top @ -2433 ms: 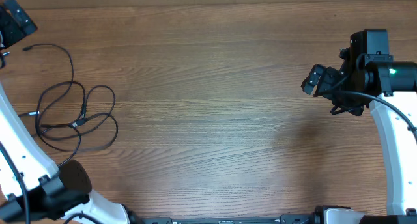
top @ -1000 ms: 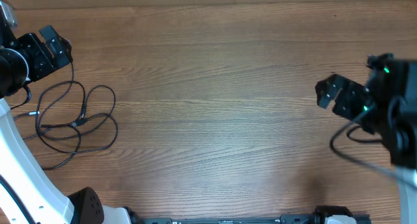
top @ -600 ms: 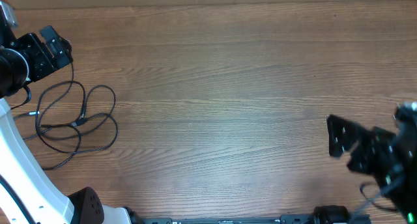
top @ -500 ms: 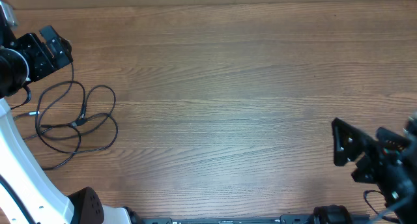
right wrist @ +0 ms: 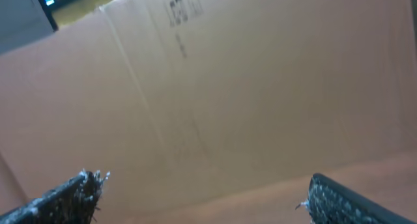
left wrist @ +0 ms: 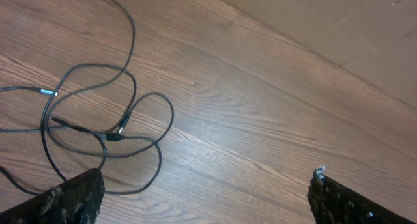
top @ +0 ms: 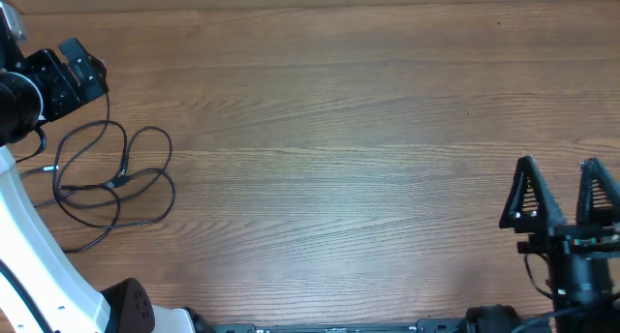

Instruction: Untangle cables

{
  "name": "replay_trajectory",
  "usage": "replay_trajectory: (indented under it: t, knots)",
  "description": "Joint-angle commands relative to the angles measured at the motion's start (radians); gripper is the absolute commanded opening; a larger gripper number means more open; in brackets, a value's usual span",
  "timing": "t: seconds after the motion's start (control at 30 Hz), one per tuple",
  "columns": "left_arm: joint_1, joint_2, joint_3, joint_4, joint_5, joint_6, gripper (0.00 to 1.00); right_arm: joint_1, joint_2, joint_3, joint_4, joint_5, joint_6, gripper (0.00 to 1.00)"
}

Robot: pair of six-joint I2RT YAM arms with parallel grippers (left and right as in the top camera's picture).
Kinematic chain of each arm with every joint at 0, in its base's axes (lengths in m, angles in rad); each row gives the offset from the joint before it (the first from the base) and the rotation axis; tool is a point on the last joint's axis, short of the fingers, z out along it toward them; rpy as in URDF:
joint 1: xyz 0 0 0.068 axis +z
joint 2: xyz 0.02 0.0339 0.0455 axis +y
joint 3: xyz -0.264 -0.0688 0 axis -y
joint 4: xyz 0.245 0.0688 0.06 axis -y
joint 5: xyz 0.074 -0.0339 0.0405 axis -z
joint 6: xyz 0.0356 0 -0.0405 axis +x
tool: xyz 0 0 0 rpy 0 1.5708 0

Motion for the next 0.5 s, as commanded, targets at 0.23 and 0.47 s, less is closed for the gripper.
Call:
replay_trajectory:
  t: [0.23, 0.47]
  knots:
    - [-0.006, 0.001, 0.000, 0.001, 0.002, -0.016, 1.00, 0.006, -0.177, -0.430, 0.442, 0.066, -0.004, 1.00]
    - [-0.006, 0.001, 0.000, 0.000, 0.002, -0.016, 1.00, 0.006, -0.259, -0.671, 0.687, 0.066, 0.004, 1.00]
